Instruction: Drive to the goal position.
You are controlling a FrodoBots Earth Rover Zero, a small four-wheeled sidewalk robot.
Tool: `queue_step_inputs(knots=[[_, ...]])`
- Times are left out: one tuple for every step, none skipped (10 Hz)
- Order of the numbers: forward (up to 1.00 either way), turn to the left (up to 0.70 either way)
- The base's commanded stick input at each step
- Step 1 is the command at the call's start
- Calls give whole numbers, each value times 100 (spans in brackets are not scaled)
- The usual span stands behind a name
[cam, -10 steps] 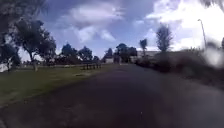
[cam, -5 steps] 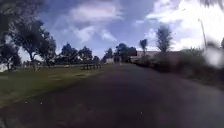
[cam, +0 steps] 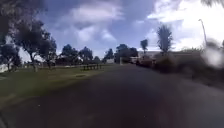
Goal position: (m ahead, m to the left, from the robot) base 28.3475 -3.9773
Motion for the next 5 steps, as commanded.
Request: queue_step_inputs(knots=[[70, -35], [70, -35], [70, -35], [70, -35], [70, -35]])
